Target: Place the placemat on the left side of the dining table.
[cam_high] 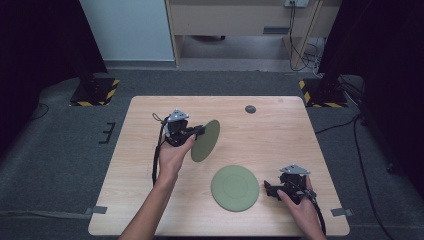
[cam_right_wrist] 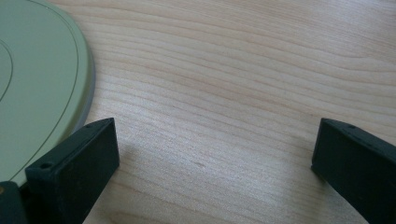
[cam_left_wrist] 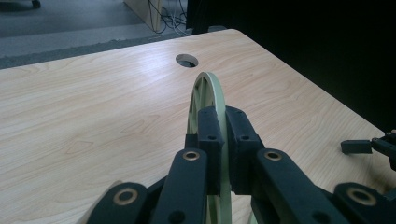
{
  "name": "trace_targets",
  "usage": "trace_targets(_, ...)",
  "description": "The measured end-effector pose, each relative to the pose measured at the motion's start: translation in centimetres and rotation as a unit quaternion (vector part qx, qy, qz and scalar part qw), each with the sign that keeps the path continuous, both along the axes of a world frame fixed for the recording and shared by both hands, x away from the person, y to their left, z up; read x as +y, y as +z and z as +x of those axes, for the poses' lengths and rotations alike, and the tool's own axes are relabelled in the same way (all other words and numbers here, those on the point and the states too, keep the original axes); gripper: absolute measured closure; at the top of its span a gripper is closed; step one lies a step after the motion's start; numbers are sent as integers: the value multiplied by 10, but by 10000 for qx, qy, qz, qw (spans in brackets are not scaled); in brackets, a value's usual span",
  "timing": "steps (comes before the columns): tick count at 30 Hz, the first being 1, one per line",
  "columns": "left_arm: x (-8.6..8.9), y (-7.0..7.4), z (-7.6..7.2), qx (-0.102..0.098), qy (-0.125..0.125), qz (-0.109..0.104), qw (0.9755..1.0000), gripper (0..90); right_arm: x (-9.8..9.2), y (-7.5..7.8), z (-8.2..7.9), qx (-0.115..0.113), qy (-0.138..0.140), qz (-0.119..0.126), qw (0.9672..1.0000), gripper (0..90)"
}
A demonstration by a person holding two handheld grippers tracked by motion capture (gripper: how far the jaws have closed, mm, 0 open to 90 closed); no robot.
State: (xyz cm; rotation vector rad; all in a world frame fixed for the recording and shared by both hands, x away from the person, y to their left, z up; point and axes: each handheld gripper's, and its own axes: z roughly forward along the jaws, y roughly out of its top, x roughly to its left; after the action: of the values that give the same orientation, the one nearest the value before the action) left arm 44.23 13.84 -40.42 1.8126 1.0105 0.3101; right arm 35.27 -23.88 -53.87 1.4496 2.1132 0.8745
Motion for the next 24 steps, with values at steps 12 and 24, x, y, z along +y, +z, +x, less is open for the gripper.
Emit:
trace_targets(12,7,0,0,17,53,34,10000,853,0,0,0,2,1,1,10000,9)
trace_targets(24,19,-5,-1,34,136,5,9999,853,0,0,0,2,0,1,10000,9)
